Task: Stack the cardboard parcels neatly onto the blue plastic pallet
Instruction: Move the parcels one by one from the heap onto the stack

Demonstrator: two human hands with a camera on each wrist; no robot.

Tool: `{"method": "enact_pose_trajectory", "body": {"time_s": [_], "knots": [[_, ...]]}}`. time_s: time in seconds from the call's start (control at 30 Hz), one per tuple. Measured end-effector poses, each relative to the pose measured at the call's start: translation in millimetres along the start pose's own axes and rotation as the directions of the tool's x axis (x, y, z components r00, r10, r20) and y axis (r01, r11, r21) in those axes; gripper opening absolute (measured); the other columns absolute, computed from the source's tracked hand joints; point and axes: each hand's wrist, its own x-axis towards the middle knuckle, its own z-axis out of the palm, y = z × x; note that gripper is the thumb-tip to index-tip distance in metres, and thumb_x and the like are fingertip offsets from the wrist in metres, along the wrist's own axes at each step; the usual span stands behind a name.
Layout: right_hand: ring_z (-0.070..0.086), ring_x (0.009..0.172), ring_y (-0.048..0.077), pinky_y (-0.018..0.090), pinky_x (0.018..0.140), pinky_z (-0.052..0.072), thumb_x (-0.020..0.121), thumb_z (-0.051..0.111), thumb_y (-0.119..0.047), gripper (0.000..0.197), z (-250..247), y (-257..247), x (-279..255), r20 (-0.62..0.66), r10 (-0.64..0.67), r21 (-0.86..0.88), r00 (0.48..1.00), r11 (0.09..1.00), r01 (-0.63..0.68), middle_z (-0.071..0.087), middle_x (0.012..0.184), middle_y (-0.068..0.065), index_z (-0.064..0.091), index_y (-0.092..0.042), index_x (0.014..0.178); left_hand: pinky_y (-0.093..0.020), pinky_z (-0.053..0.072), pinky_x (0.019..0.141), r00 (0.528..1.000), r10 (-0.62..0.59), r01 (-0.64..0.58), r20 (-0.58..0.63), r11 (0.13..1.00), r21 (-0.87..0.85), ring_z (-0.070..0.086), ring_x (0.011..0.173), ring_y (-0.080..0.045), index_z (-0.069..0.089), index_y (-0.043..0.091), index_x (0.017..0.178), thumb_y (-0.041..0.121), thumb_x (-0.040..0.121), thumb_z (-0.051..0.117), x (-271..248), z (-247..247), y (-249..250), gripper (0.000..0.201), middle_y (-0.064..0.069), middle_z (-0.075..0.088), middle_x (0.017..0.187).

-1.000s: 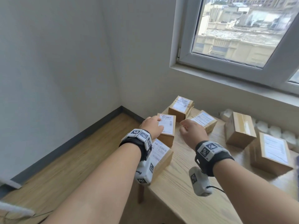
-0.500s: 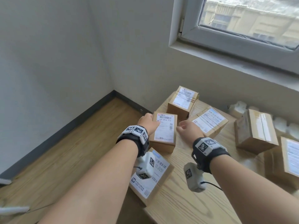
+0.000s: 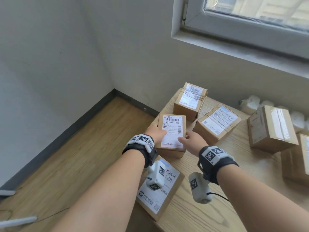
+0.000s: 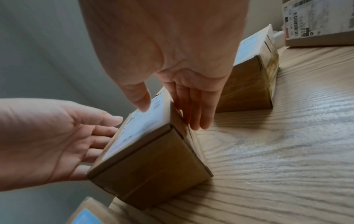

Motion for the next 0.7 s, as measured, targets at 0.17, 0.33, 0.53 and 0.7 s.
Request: {"method": "enact_pose_trajectory", "body": {"time_s": [0.17, 0.33, 0.53, 0.7], "knots": [[0.061, 0.089, 0.013, 0.028, 0.078, 0.05, 0.094, 0.053, -0.029, 0.04, -6.4, -4.7, -11.4, -0.077, 0.019, 0.073, 0.997, 0.997, -0.013, 0.065, 0.102, -0.003, 0.054, -0.014, 0.13, -0.036, 0.048, 0.097, 0.997, 0.055, -0.057, -0.047, 0.997, -0.05, 0.059, 0.115, -0.024, 0.054, 0.011, 0.131, 0.019, 0.092, 0.055, -8.7, -7.0, 6.9, 0.039, -0.006, 0.06, 0.131], [0.061, 0.081, 0.006, 0.024, 0.069, 0.051, 0.094, 0.053, -0.029, 0.039, -18.9, -9.4, -33.8, -0.175, 0.008, 0.129, 0.985, 0.992, 0.015, 0.065, 0.104, -0.005, 0.054, -0.015, 0.129, -0.035, 0.05, 0.09, 0.99, 0.118, -0.128, -0.083, 0.982, -0.137, 0.058, 0.107, -0.019, 0.05, 0.013, 0.134, 0.018, 0.091, 0.057, -26.8, -14.8, 18.1, 0.044, -0.004, 0.06, 0.13], [0.062, 0.091, 0.012, 0.028, 0.072, 0.054, 0.096, 0.054, -0.027, 0.033, -34.8, -7.0, -74.0, -0.289, 0.037, 0.235, 0.957, 0.971, 0.033, 0.064, 0.116, 0.0, 0.053, -0.013, 0.126, -0.046, 0.053, 0.094, 0.974, 0.214, -0.225, -0.073, 0.95, -0.217, 0.059, 0.112, -0.022, 0.042, 0.017, 0.144, 0.024, 0.087, 0.063, -60.5, -14.9, 31.0, 0.061, -0.004, 0.058, 0.131], [0.061, 0.086, 0.01, 0.021, 0.062, 0.05, 0.096, 0.055, -0.027, 0.026, -42.2, 4.3, -113.4, -0.387, 0.089, 0.299, 0.918, 0.954, 0.034, 0.063, 0.106, 0.0, 0.053, -0.013, 0.117, -0.046, 0.048, 0.101, 0.952, 0.296, -0.305, -0.075, 0.923, -0.233, 0.054, 0.121, -0.022, 0.041, 0.017, 0.144, 0.026, 0.083, 0.072, -90.9, -1.7, 39.2, 0.068, -0.004, 0.054, 0.136]]}}
